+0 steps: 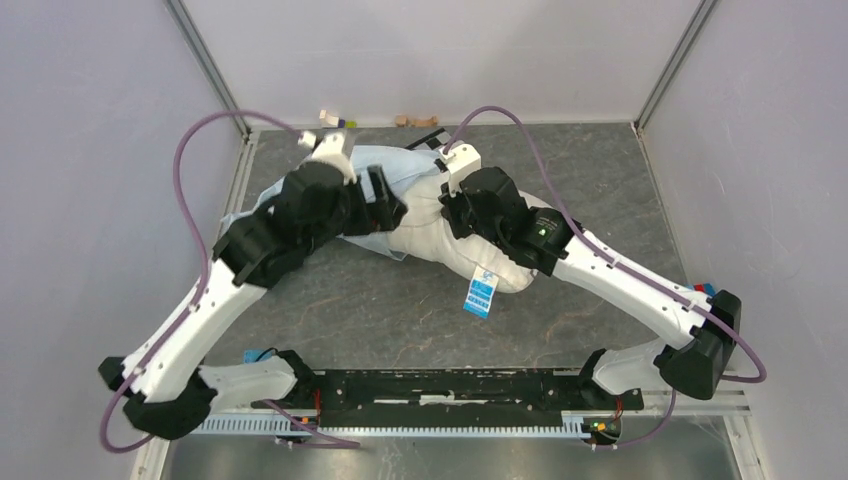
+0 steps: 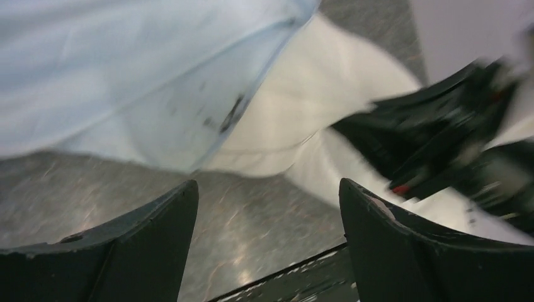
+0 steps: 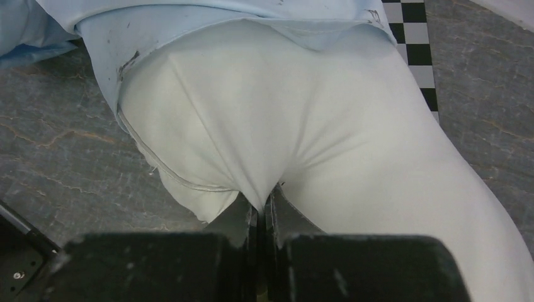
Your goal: Put the pillow into the pillowcase
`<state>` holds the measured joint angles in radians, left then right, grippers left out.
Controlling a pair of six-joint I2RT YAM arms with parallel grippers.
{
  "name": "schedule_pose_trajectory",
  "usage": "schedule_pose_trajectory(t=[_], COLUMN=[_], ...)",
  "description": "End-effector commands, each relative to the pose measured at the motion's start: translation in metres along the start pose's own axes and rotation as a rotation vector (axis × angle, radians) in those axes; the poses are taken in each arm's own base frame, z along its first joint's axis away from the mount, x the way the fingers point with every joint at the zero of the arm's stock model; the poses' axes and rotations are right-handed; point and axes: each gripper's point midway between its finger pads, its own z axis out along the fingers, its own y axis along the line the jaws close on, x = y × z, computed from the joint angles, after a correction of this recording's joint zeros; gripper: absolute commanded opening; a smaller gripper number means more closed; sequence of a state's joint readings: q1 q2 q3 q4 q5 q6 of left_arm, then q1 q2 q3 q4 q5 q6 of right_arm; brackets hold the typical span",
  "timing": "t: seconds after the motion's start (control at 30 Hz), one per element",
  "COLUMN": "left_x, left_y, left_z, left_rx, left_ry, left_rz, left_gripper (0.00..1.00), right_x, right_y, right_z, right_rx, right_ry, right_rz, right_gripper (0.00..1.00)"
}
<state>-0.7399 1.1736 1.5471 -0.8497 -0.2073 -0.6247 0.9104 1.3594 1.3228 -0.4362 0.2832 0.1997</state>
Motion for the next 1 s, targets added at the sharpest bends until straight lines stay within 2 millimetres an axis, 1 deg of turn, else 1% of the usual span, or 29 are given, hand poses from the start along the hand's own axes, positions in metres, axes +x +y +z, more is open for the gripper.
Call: schedule_pose_trajectory(t=[0.0, 0.03, 0.1, 0.17, 0.23, 0.3, 0.4, 0.47, 0.5, 0.53, 0.57, 0.6, 0.63, 0.7, 0.73, 0.8, 0.87, 0.9, 0.97], left_x=[0.076, 0.087, 0.1, 0.099, 0.092, 0.08, 0.062, 0.053, 0.05, 0.048, 0.046, 0.045, 0.043, 0.033, 0.027, 0.012, -0.001, -0.005, -0.007], left_y=[0.063, 0.067, 0.078, 0.084, 0.092, 0.107, 0.123, 0.132, 0.136, 0.14, 0.14, 0.14, 0.138, 0.128, 0.123, 0.119, 0.122, 0.125, 0.129], left_z=[0.016, 0.021, 0.033, 0.044, 0.053, 0.058, 0.056, 0.058, 0.059, 0.061, 0.064, 0.065, 0.065, 0.058, 0.053, 0.037, 0.022, 0.018, 0.02], left_rx=[-0.23, -0.239, -0.275, -0.309, -0.371, -0.484, -0.603, -0.647, -0.66, -0.668, -0.668, -0.663, -0.656, -0.625, -0.606, -0.606, -0.648, -0.667, -0.677], left_ry=[0.095, 0.093, 0.077, 0.034, -0.022, -0.088, -0.175, -0.187, -0.185, -0.18, -0.176, -0.169, -0.16, -0.157, -0.161, -0.176, -0.196, -0.202, -0.19], left_rz=[0.073, 0.07, 0.054, 0.045, 0.044, 0.054, 0.072, 0.082, 0.084, 0.095, 0.106, 0.12, 0.138, 0.155, 0.164, 0.191, 0.22, 0.234, 0.252], left_gripper=[0.87, 0.87, 0.87, 0.87, 0.87, 0.88, 0.87, 0.87, 0.84, 0.8, 0.72, 0.62, 0.48, 0.25, 0.19, 0.17, 0.18, 0.21, 0.31], right_x=[-0.083, -0.085, -0.087, -0.087, -0.086, -0.084, -0.083, -0.084, -0.084, -0.086, -0.087, -0.088, -0.089, -0.088, -0.089, -0.086, -0.084, -0.084, -0.084], right_y=[0.016, 0.017, 0.02, 0.021, 0.023, 0.024, 0.024, 0.024, 0.024, 0.024, 0.024, 0.024, 0.024, 0.024, 0.023, 0.02, 0.018, 0.017, 0.015], right_z=[-0.016, -0.016, -0.013, -0.011, -0.01, -0.009, -0.009, -0.01, -0.01, -0.011, -0.012, -0.012, -0.012, -0.012, -0.012, -0.011, -0.01, -0.01, -0.011], right_rx=[-0.115, -0.121, -0.132, -0.141, -0.15, -0.156, -0.154, -0.153, -0.153, -0.155, -0.155, -0.156, -0.157, -0.156, -0.15, -0.136, -0.124, -0.118, -0.112], right_ry=[-0.213, -0.214, -0.214, -0.214, -0.215, -0.214, -0.211, -0.215, -0.216, -0.219, -0.222, -0.227, -0.228, -0.225, -0.225, -0.221, -0.22, -0.22, -0.222], right_rz=[0.119, 0.119, 0.119, 0.12, 0.128, 0.133, 0.135, 0.136, 0.136, 0.136, 0.138, 0.14, 0.14, 0.137, 0.134, 0.131, 0.13, 0.131, 0.133], right_gripper=[0.0, 0.0, 0.0, 0.0, 0.0, 0.0, 0.0, 0.0, 0.0, 0.0, 0.0, 0.0, 0.0, 0.0, 0.0, 0.0, 0.0, 0.0, 0.0])
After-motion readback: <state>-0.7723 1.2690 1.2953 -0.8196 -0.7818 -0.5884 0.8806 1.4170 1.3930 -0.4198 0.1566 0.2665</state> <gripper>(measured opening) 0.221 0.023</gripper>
